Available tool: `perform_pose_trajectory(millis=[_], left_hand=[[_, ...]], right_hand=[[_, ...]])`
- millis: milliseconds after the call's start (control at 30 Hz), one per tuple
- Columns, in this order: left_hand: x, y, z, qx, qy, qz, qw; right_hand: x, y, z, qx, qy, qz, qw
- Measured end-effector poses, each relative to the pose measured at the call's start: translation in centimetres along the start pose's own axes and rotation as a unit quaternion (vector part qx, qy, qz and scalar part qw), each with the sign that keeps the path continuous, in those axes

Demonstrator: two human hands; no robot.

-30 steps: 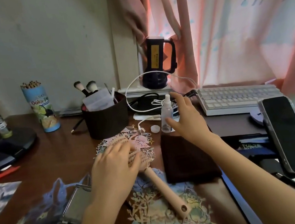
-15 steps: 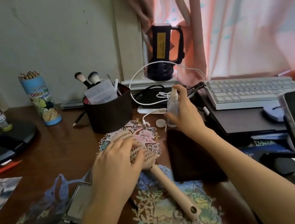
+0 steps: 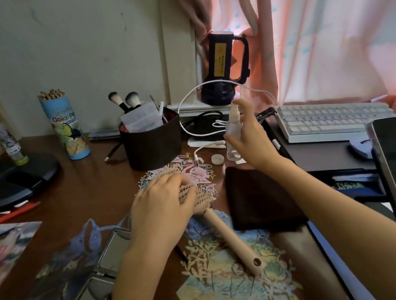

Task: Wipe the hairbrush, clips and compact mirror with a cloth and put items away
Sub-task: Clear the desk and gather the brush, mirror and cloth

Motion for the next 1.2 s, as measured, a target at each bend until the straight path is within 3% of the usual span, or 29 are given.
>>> perform_pose_trajectory(millis=[300,567,833,1200], left_hand=[[-0.9,-0.1,-0.6,-0.014,0.015,-0.001,1.000],[-2.2,-0.5,-1.2,0.000,0.022,0.012,1.000],[-5.1,1.0,-4.2,0.024,0.000,0.052,0.998],[-2.5,0.6,-13.8,0.038,0.003,-0.025,0.999]], right_hand=[[-3.7,6.9,-5.2,-0.024,0.090,0.004,0.996],[-6.8,11.0,-10.2,-0.035,0.046,-0.043,0.997],[-7.5,13.0,-14.2,-0.063,0.060,-0.103,0.991],[-6.7,12.4,-19.8,-0.017,0.065,-0.112,0.991]])
Point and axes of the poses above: each hand's wrist, its own z-axis towards the middle knuckle, its own x-axis out of the palm, y = z × x, the point moved 5 cm from there along z, towards the middle knuckle, and after that the axes turned 11 degrees about z, right-handed, at the moved point
